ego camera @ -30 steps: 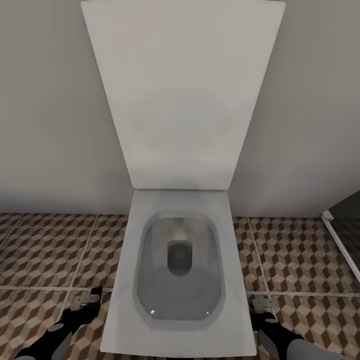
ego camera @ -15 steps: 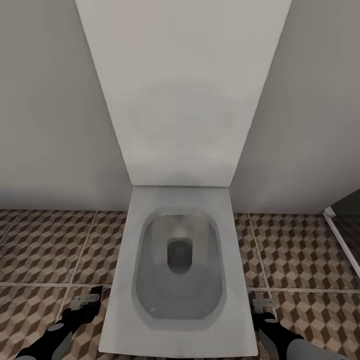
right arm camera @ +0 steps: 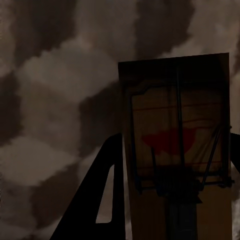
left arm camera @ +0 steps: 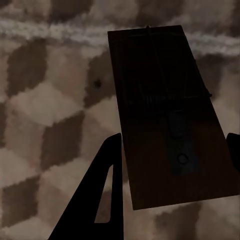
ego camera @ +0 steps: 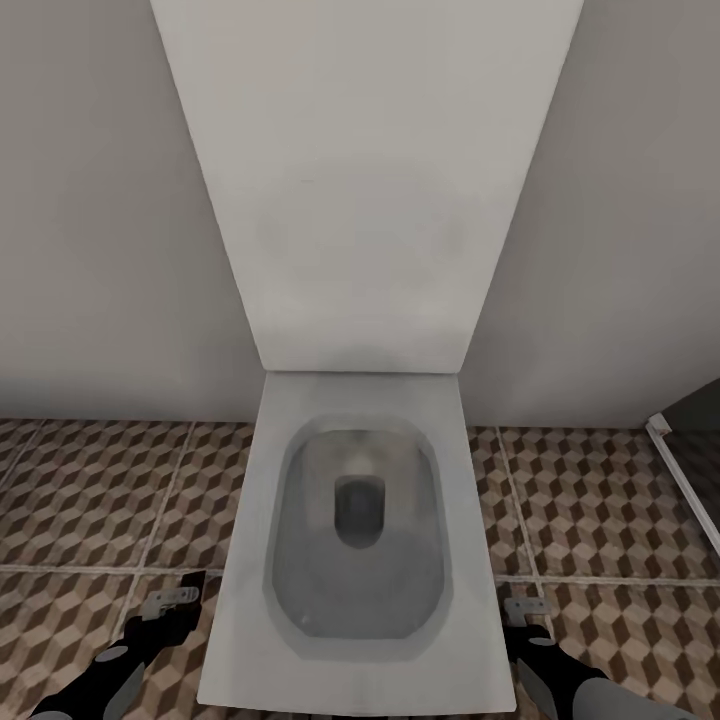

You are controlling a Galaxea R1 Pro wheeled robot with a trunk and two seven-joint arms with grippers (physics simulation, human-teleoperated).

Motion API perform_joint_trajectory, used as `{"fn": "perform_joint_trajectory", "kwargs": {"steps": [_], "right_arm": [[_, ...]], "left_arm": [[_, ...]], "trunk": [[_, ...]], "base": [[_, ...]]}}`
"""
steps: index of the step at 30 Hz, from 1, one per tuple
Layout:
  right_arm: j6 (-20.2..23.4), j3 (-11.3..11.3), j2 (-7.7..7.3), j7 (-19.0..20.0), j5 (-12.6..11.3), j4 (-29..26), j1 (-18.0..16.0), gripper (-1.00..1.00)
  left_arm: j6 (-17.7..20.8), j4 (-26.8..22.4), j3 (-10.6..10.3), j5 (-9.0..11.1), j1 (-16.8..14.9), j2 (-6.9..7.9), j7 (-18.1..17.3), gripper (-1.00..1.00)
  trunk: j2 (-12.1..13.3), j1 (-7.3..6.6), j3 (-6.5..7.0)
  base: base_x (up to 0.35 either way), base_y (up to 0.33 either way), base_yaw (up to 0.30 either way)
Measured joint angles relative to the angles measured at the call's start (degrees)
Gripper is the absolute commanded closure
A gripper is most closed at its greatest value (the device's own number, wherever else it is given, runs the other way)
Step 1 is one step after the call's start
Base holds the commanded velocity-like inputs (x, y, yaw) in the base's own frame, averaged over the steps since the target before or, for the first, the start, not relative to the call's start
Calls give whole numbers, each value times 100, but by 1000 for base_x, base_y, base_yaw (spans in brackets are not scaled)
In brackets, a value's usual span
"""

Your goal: Take the four mousetraps from the cabinet in the bathroom and place them on the bathroom floor. Make sure all four end up on the same floor surface, and ensure that at least two of them are either under or directly next to the same bathroom sink.

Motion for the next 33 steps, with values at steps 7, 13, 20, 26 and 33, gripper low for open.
{"fn": "perform_joint_trajectory", "kwargs": {"steps": [7,13,20,26,33], "right_arm": [[-1,0,1,0,0,-5,0,100],[-6,-1,1,2,-1,-4,0,100],[-6,0,1,3,0,-7,0,100],[-3,0,1,7,0,-5,0,100],[-3,2,1,7,0,-4,0,100]], "left_arm": [[0,0,0,3,0,0,0,100],[0,0,3,4,0,0,0,100],[0,0,0,8,0,0,0,100],[0,-1,0,12,0,0,0,100],[0,0,0,13,0,0,0,100]], "trunk": [[0,0,0],[-5,11,-88],[-9,18,-155],[-9,18,-155],[-9,18,-155]], "base": [[0,0,0],[0,0,0],[0,0,0],[0,0,0],[0,0,0]]}}
